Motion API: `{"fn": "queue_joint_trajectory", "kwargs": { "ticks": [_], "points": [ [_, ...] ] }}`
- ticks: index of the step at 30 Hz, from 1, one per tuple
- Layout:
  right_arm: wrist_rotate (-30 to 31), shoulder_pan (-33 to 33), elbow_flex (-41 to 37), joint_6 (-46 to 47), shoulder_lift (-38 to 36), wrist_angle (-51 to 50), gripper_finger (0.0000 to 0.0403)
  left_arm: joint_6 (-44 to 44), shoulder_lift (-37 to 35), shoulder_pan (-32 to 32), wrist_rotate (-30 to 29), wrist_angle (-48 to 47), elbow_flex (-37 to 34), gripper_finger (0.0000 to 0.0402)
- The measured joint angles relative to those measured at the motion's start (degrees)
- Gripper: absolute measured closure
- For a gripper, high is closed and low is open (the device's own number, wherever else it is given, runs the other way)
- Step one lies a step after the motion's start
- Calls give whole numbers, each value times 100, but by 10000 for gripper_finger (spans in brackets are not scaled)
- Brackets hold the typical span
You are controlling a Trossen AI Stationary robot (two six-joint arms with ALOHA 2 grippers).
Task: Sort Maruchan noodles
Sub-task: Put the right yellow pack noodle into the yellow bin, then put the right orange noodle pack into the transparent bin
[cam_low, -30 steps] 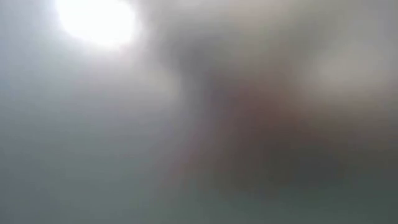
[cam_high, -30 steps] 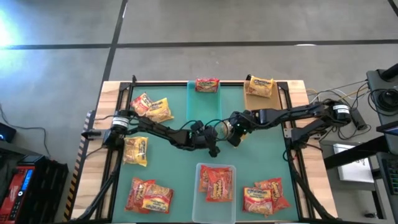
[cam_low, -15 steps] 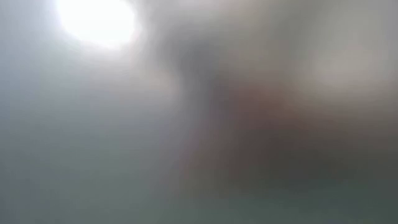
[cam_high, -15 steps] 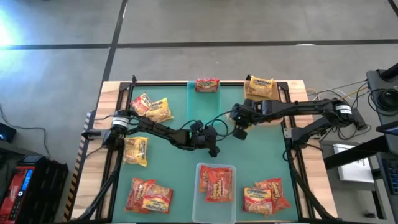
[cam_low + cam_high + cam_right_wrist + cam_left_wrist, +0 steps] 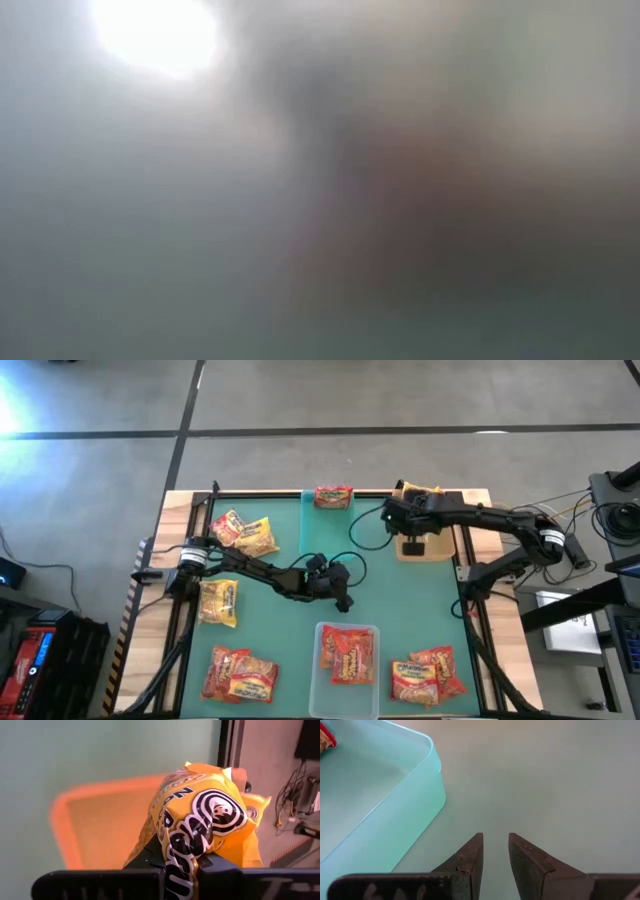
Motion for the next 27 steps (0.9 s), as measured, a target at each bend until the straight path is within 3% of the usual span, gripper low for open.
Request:
{"fn": "queue_joint_trajectory", "kwargs": {
  "ticks": [9, 20, 22, 27],
  "points": [
    [161, -900, -459, -560, 199, 443, 384, 21, -5, 0, -2, -9, 0, 326],
    [190, -1405, -707, -1617, 614, 1452, 316, 24, -5, 0, -2, -103, 0, 326],
    [492, -1428, -718, -1800, 643, 1747, 309, 24, -5, 0, -2, -119, 0, 326],
    [2334, -1425, -718, -1865, 682, 2546, 305, 24, -5, 0, -3, -117, 0, 326]
  ]
}}
